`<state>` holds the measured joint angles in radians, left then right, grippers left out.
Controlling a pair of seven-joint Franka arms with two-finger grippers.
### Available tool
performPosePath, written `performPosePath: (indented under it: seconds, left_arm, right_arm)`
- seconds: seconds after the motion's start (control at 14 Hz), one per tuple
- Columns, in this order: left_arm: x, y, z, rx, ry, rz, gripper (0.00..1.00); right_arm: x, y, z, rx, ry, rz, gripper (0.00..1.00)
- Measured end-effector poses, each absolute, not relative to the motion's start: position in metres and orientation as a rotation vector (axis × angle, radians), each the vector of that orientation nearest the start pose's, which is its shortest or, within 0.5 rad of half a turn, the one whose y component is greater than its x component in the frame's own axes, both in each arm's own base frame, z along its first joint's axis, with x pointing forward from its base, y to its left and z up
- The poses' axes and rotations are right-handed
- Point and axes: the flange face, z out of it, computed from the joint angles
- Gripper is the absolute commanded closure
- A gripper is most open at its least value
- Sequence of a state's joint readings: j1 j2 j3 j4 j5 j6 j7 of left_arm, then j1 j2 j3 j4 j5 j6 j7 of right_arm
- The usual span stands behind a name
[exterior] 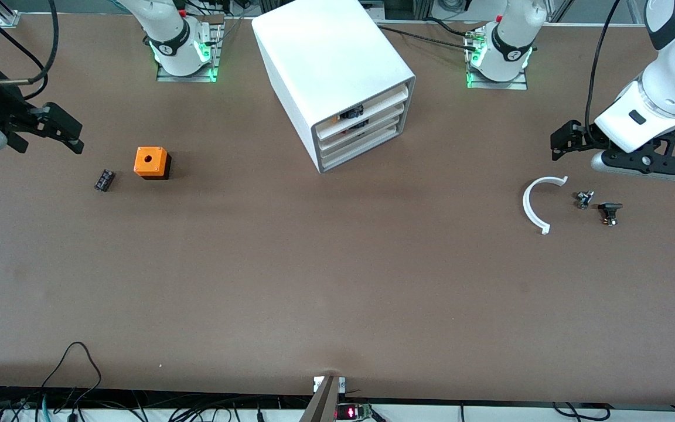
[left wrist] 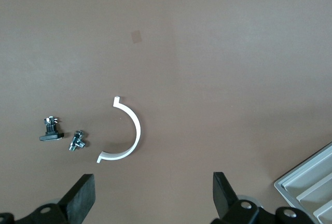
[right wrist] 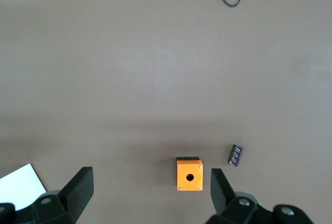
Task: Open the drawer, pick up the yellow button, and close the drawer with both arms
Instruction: 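Reach the left gripper to the drawer handle while the right gripper approaches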
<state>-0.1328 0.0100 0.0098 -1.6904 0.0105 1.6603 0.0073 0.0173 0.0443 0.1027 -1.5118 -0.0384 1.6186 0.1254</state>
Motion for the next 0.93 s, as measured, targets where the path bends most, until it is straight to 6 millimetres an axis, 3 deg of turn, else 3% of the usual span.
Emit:
performPosePath:
  seconds: [0.29,0.64,0.79,0.93]
  left_arm:
    - [0.553,-0.071,0.567,-3.156,0.201,0.114,0.00]
    - [0.530,-0.099,0.554,-3.385,0.218,0.480,0.00]
    - [0.523,-0.116,0.544,-3.457,0.327,0.637,0.00]
    - [0.525,-0.131,0.523,-3.534,0.486,0.782,0.01]
  right_arm:
    - [0.583,0.062,0.578,-3.181,-0.003,0.048,0.00]
    - [0.614,0.072,0.509,-3.174,-0.018,0.174,0.00]
    - [0.626,0.079,0.494,-3.170,-0.032,0.159,0.00]
    - [0.631,0.088,0.496,-3.167,-0.048,0.129,0.00]
